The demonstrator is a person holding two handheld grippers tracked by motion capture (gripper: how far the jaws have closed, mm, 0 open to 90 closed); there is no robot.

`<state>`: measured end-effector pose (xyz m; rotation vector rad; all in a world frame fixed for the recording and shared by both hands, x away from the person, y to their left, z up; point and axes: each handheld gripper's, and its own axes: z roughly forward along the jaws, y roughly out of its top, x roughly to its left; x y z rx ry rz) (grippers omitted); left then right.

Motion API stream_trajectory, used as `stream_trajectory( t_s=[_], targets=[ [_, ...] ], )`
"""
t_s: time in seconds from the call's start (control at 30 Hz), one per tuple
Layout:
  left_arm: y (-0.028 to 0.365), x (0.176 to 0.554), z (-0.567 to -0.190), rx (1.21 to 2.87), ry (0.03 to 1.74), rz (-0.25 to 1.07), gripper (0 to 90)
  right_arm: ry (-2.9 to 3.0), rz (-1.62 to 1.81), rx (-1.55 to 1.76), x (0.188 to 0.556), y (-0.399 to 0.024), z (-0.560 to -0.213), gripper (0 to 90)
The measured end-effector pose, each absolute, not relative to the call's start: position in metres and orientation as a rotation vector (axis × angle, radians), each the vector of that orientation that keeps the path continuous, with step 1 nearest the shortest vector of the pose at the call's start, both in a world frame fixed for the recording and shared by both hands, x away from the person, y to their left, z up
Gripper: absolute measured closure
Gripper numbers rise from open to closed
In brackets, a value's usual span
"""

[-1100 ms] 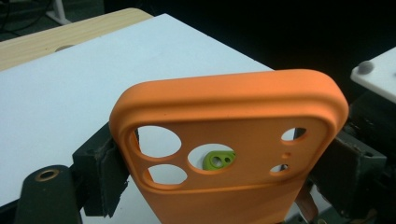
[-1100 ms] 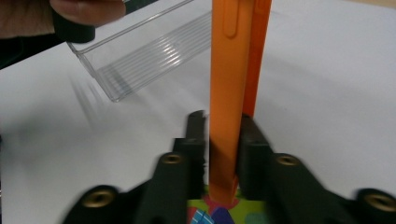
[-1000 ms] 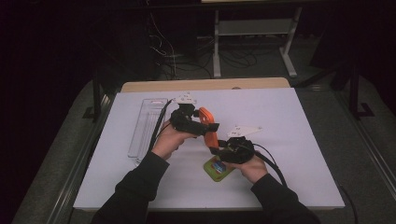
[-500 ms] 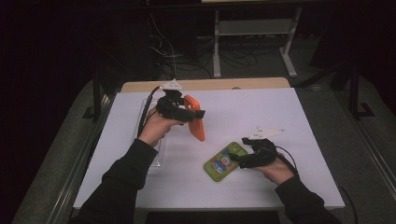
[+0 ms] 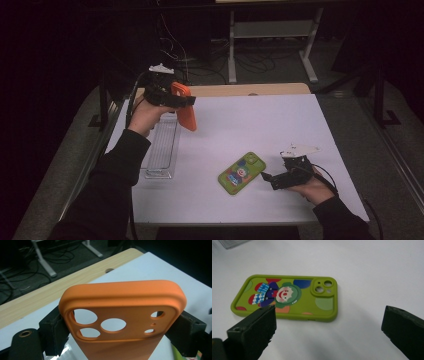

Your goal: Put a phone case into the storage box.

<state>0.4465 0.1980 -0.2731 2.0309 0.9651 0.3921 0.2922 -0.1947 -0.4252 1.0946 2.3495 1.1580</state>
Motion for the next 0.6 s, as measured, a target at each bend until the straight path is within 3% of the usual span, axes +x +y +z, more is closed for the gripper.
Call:
stream_trajectory(
  t_s=[0.3,0.6],
  targets=[
    [0.223,0.471,-0.265,2.043,1.143,0.516,15.1,2.344,1.169,1.098,0.290,-0.198,-0.427,0.0],
    [0.230,0.497,-0.283,2.005,1.363,0.609,14.9,2.353,1.162,1.106,0.289,-0.195,-0.426,0.0]
  ],
)
